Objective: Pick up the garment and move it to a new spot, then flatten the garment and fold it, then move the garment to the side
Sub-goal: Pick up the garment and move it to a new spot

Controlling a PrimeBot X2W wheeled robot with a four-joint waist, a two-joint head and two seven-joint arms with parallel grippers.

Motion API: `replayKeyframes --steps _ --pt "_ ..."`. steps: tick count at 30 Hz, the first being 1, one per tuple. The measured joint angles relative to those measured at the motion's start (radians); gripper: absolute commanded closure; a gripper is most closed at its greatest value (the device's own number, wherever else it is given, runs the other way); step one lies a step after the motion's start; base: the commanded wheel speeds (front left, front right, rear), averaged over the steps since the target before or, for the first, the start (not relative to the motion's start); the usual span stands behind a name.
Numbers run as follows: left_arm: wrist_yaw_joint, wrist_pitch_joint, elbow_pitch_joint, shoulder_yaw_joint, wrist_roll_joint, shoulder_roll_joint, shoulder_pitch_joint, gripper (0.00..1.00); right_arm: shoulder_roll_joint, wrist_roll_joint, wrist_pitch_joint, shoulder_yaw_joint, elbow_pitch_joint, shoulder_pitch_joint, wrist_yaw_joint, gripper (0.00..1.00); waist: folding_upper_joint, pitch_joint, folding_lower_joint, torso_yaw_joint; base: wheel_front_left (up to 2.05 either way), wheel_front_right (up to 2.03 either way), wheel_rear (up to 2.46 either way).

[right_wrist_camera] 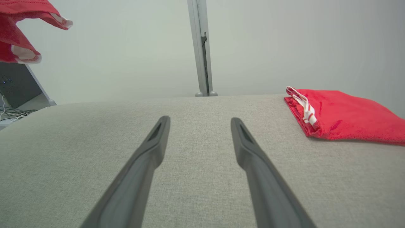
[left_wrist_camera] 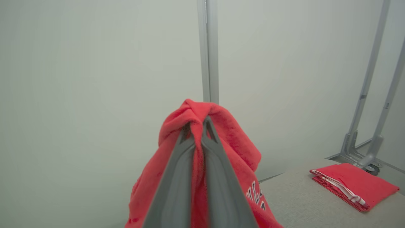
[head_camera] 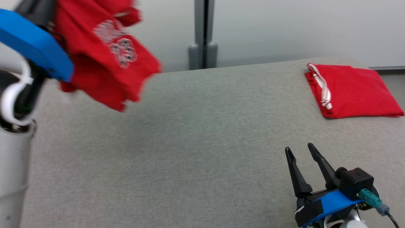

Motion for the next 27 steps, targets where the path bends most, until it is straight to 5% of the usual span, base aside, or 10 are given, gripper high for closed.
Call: replayKeyframes --steps 11,23,24,25,26,27 --pt "0.033 -0.026 -0.021 -0.157 0.039 -0.145 0.113 1.00 0.003 0.004 0.012 0.006 -0.015 0.013 0.000 0.00 0.0001 -0.005 0.0002 -0.142 0.00 0.00 0.00" --pt "0.094 -0.183 0.356 -0.296 0.100 -0.303 0.325 1.00 0.007 0.004 0.009 -0.002 -0.022 0.009 0.000 0.00 0.0002 0.033 0.0003 -0.131 0.00 0.00 0.00" --pt "0.096 -0.183 0.385 -0.303 0.099 -0.311 0.336 0.90 0.007 0.004 0.009 -0.002 -0.021 0.009 0.000 0.00 0.0002 0.034 0.0002 -0.124 0.00 0.00 0.00" --pt "0.099 -0.188 0.409 -0.304 0.089 -0.321 0.347 0.60 0.007 0.004 0.009 -0.005 -0.020 0.009 0.000 0.00 0.0002 0.033 0.0003 -0.115 0.00 0.00 0.00" --pt "0.102 -0.193 0.425 -0.302 0.080 -0.332 0.357 0.00 0.008 0.004 0.009 -0.005 -0.020 0.009 0.000 0.00 0.0003 0.032 0.0003 -0.106 0.00 0.00 0.00" --pt "0.102 -0.203 0.435 -0.304 0.071 -0.341 0.363 0.00 0.008 0.004 0.010 -0.007 -0.021 0.009 0.000 0.00 0.0002 0.030 0.0003 -0.096 0.00 0.00 0.00"
